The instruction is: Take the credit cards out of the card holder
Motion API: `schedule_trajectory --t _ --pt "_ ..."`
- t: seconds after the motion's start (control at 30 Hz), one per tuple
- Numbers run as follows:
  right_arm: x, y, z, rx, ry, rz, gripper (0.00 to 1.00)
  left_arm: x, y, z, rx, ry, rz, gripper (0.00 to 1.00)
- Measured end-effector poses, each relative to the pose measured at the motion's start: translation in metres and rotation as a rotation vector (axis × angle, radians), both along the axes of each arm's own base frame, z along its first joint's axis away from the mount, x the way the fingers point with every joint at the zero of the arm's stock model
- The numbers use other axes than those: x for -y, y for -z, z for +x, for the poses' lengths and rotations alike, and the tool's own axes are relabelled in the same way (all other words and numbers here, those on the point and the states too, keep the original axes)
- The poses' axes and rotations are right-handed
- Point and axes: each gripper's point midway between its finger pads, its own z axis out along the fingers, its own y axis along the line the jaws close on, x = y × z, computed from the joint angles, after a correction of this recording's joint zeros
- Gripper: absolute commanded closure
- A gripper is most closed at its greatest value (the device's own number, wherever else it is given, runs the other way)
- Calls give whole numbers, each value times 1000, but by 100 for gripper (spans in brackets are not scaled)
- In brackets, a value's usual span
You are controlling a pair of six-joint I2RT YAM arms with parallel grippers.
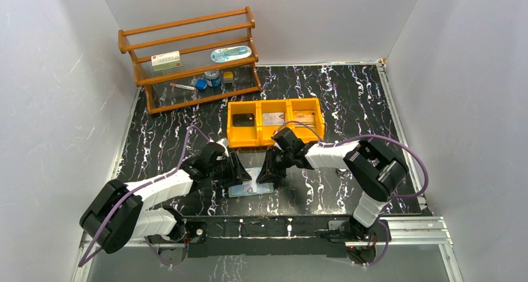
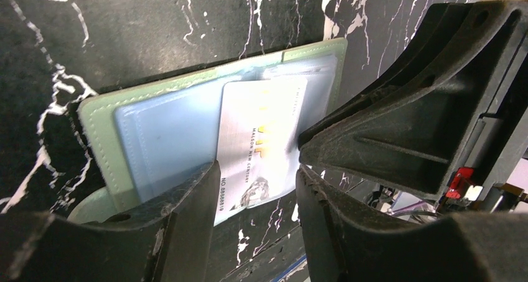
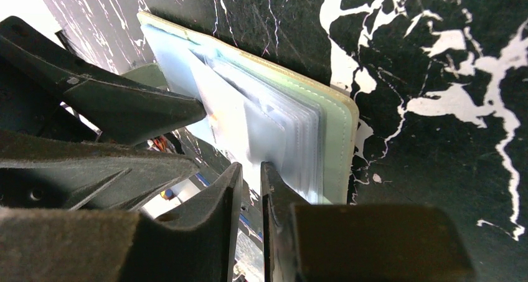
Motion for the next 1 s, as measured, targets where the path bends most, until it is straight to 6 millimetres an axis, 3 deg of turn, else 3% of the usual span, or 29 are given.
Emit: schedule_trajectory --t 0.2,1.0 --pt "-2 1 -1 -11 -8 6 74 5 0 3 -14 -3 -10 49" --pt "-2 -2 1 26 -52 -27 76 -40 -2 5 4 -67 242 42"
